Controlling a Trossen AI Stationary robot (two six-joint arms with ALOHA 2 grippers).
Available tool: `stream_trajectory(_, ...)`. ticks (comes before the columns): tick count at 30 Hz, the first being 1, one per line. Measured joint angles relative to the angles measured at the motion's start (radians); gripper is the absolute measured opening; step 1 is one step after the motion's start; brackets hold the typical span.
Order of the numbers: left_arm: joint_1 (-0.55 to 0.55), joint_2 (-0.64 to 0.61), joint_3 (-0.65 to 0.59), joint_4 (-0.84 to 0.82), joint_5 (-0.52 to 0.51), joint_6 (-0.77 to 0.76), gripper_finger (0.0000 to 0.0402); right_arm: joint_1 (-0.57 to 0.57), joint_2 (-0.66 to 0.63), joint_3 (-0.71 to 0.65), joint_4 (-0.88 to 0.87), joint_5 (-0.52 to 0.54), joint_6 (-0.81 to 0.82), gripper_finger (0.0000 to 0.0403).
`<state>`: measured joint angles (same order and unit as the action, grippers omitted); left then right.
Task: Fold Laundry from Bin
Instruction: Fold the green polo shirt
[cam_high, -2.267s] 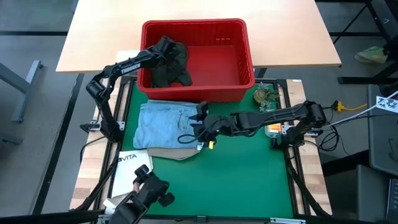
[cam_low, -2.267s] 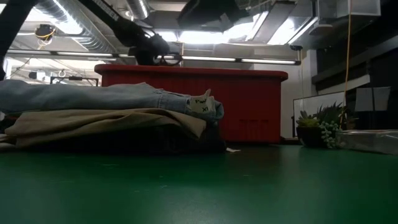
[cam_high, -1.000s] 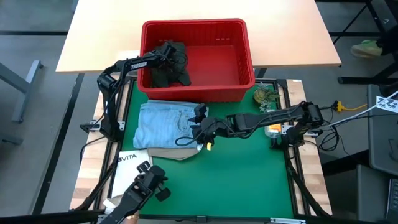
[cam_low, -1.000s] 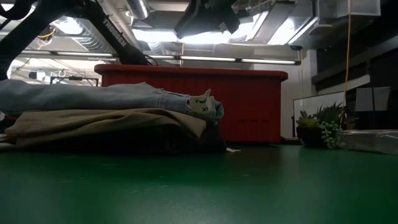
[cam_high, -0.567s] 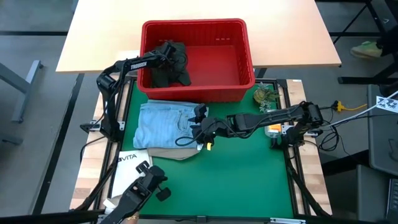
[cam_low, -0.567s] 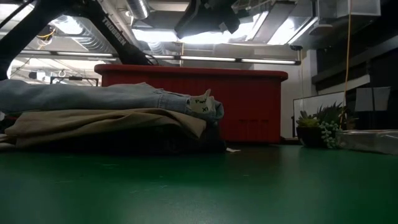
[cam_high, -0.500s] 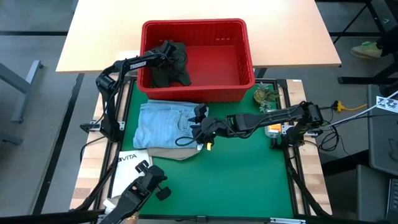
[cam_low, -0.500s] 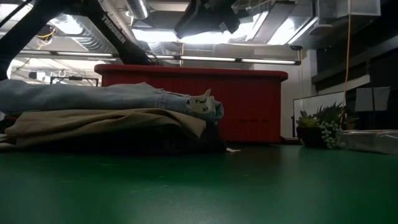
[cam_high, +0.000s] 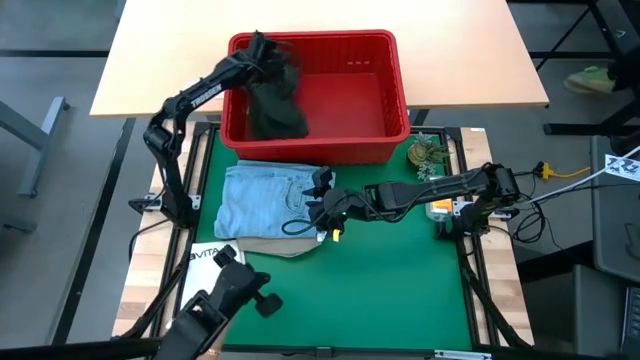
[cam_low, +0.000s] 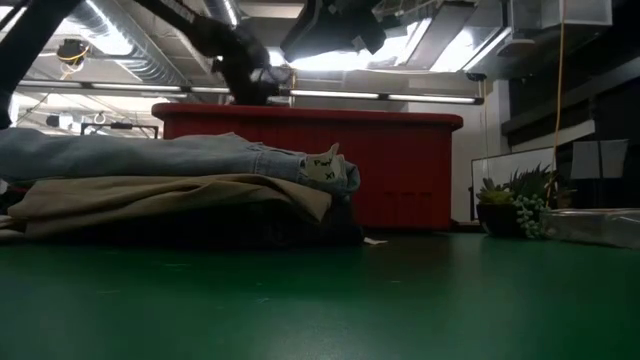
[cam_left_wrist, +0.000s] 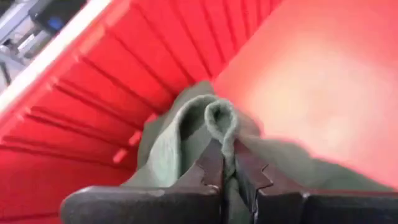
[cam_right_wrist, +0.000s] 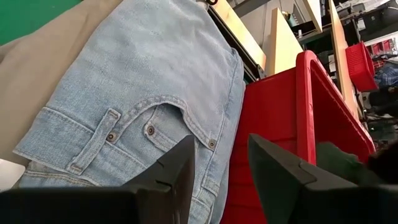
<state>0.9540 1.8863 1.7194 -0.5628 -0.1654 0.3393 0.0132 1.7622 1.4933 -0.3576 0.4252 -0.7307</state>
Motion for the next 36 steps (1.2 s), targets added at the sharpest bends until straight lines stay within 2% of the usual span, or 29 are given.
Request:
stream_trajectory(12,-0.087,-0.06,0.27,-0.04,0.237,-0.136,0.0002,0.0,0.0,0.0,0.0,0.0,0.0,0.0147)
stream_trajectory(23,-0.262,-0.178,0.453,-0.056,0.246,-0.146,0.0002,0.0,-0.001,0.0,0.0,0.0,0.0,0.0147)
stream_trajectory(30,-0.384,-0.277,0.485,-0.064,0.239,-0.149,0.0002,0.0,-0.001,0.0,0.002,0.0,0.0,0.0147)
stream_trajectory(36,-0.496,-0.361,0.486,-0.151,0.227,-0.15,0.0002,0.0,-0.001,0.0,0.015,0.0,-0.001,0.0147)
